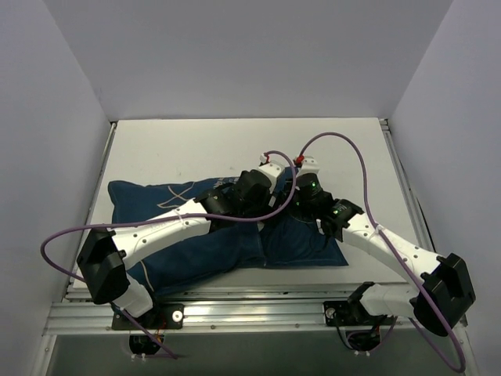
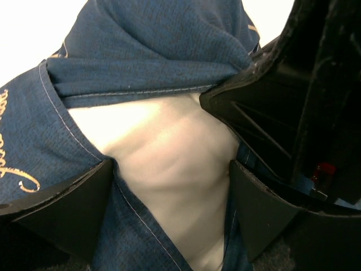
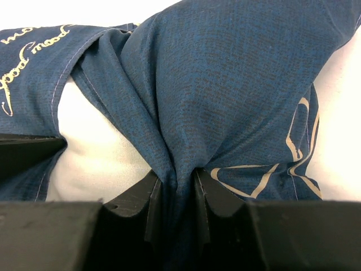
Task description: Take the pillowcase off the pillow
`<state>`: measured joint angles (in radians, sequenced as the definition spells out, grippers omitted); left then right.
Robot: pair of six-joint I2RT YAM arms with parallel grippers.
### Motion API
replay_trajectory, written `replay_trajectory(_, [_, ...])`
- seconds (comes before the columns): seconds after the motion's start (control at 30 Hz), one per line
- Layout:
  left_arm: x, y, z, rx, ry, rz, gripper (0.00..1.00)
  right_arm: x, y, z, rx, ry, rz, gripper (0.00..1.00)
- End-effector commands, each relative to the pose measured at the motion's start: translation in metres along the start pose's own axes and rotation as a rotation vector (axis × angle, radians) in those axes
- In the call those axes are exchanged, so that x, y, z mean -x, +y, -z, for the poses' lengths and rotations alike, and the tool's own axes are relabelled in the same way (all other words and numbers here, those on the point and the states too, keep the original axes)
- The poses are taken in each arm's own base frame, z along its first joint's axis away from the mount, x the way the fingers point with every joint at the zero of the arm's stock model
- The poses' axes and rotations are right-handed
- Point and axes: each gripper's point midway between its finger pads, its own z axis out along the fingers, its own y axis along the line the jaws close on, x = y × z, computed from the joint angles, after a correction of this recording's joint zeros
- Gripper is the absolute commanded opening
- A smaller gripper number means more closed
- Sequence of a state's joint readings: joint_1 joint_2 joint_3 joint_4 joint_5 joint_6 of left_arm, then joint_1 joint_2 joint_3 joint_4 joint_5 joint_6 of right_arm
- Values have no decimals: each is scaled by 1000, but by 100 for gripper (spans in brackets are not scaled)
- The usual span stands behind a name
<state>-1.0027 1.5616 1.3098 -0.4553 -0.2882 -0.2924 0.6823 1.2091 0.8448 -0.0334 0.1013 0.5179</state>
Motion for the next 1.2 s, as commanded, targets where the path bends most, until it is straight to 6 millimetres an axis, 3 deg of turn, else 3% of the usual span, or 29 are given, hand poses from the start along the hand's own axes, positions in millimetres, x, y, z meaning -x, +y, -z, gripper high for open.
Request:
replay_trajectory(0.0, [21, -11, -5, -78, -63, -2, 92, 16, 29, 3, 112, -46, -3, 13])
replay_trajectory(0.17, [-3, -9, -28, -98, 4, 14, 86, 15, 32, 2, 128, -40, 2, 14])
replay_trajectory(0.27, [-21, -9, -39, -112, 36, 32, 72, 13, 30, 1, 122, -39, 8, 14])
replay_trajectory(0.3, [-28, -10, -43, -114, 45, 43, 57, 13, 29, 1, 120, -39, 8, 14])
replay_trajectory(0.37, [-32, -9, -47, -113, 45, 60, 39, 11, 28, 0, 112, -35, 9, 14])
replay_trajectory(0.4, [-33, -8, -47, -112, 44, 67, 16, 9, 26, -1, 106, -31, 10, 15])
replay_trajectory(0.43, [-36, -7, -46, -114, 50, 71, 5, 8, 25, -1, 99, -28, 10, 15])
replay_trajectory(0.57, [-33, 6, -32, -67, 14, 105, 2, 14, 6, 0, 11, -52, 1, 16])
replay_trajectory(0.63, [-25, 23, -17, -35, -23, 149, 2, 16, -19, 4, -78, -49, -15, 15])
replay_trajectory(0.67, [-35, 30, -13, -26, -4, 175, 2, 19, -28, 6, -105, -57, -27, 14])
replay_trajectory(0.7, [-26, 41, -1, -25, -38, 204, 2, 22, -47, 9, -157, -63, -49, 13])
replay_trajectory(0.77, [-38, 51, 9, -15, -37, 218, 2, 25, -66, 15, -212, -67, -69, 10])
replay_trajectory(0.83, [-35, 57, 28, -28, -71, 231, 2, 30, -87, 19, -283, -81, -96, 8])
replay_trajectory(0.93, [-43, 53, 52, -82, -70, 246, 2, 29, -107, 22, -339, -62, -138, 4])
replay_trajectory(1.03, [-50, 54, 75, -112, -95, 287, 2, 29, -113, 22, -351, -52, -158, 3])
replay_trajectory(1.1, [-52, 59, 93, -113, -127, 321, 2, 29, -122, 23, -376, -55, -177, 1])
replay_trajectory(1.17, [-67, 69, 99, -75, -109, 347, 2, 30, -134, 24, -396, -47, -211, 0])
